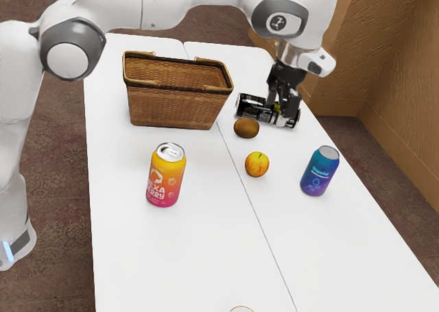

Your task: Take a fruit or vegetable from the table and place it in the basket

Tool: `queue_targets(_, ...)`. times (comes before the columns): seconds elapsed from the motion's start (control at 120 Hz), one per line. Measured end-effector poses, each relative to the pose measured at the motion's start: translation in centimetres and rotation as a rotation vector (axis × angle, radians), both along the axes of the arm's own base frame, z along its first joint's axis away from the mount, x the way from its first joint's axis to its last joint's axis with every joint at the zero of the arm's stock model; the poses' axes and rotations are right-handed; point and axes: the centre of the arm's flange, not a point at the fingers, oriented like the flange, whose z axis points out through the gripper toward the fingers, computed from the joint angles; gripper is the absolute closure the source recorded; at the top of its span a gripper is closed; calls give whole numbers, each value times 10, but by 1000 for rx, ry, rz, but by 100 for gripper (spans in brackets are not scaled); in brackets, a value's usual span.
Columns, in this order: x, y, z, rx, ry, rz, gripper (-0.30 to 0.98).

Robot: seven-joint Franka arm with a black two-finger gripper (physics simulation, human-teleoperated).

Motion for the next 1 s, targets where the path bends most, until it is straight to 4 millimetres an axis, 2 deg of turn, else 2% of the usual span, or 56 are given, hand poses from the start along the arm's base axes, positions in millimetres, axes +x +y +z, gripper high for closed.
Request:
queue_targets(0.075, 0, -2, -40, -1, 55, -16, 0)
queue_targets(0.142, 1, -3, -66, -1, 77, -26, 0)
queue_targets(0.217, 7, -3, -87, -2, 84, -37, 0)
queue_targets(0.375, 19, -2, -114, -4, 78, -50, 0)
queue_targets(0.817, 21, -8, -115, -17, 52, -87, 0)
queue_targets(1.0, 22, -1, -117, -16, 56, -92, 0)
